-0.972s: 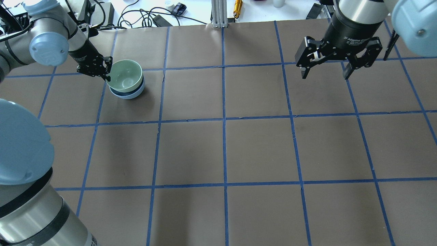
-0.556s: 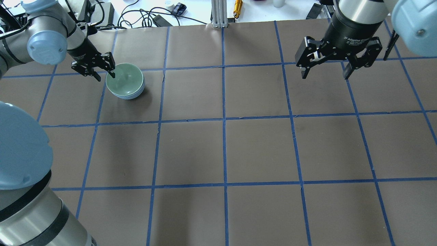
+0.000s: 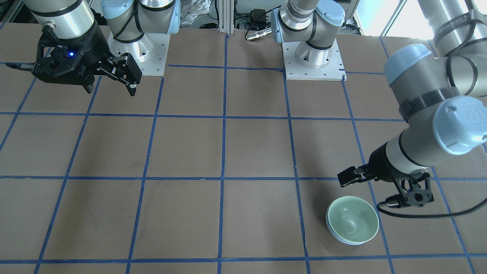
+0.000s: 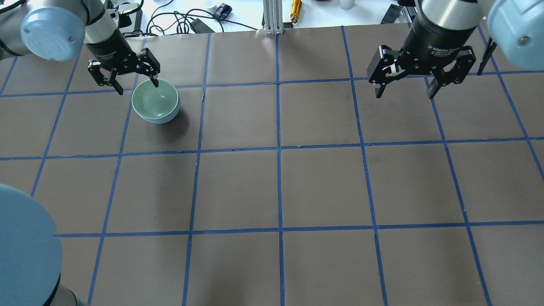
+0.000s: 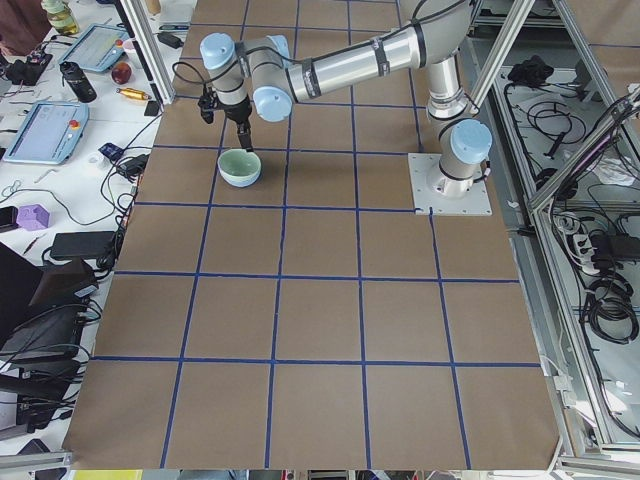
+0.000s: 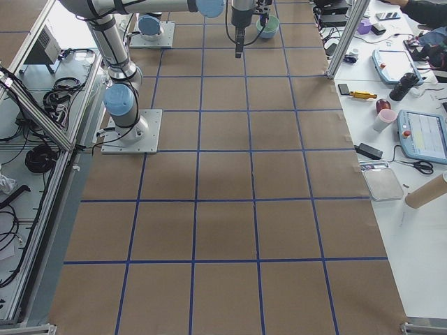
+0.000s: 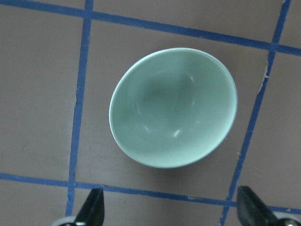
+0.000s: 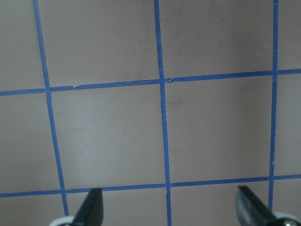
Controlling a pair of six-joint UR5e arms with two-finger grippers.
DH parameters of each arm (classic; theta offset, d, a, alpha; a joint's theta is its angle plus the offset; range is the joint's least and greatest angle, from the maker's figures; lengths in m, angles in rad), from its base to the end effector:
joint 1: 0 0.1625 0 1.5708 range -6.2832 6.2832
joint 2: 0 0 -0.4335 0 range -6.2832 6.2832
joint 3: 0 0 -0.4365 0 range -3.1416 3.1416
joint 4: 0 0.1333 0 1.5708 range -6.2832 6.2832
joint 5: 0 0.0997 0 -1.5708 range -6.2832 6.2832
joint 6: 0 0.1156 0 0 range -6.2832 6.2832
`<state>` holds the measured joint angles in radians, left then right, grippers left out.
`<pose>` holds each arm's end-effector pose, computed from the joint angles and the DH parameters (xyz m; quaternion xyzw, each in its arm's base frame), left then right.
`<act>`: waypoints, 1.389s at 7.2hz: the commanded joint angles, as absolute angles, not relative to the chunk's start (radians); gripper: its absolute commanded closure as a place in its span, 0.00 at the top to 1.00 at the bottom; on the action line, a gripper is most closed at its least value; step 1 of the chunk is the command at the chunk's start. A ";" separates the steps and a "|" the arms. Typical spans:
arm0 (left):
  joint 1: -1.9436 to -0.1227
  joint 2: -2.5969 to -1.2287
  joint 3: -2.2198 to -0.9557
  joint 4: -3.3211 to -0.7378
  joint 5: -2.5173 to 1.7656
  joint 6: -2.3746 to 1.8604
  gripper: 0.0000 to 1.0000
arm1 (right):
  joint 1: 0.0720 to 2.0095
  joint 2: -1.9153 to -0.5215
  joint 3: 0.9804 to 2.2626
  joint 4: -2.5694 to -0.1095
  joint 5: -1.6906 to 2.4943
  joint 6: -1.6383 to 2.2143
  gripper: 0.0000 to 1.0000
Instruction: Stack green bowl on blue bowl
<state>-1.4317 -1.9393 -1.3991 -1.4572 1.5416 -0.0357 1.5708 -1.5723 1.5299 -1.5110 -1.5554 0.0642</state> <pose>-0.0419 -0.6864 0.3581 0.0878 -0.9952 -0.0408 0.0167 0.1351 -0.5331 0.4972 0.0322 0.9994 0.0089 0.0074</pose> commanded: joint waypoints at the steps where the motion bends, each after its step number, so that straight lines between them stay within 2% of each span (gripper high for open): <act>1: -1.515 -1.791 -1.425 -1.572 1.536 -0.063 1.00 | 1.571 -1.572 1.531 -1.512 -1.555 0.064 1.00; 5: -1.548 -1.629 -1.488 -1.626 1.534 -0.055 1.00 | 1.571 -1.572 1.531 -1.512 -1.555 0.063 1.00; 10: -1.592 -1.582 -1.509 -1.609 1.577 -0.034 1.00 | 1.571 -1.572 1.529 -1.511 -1.555 0.063 1.00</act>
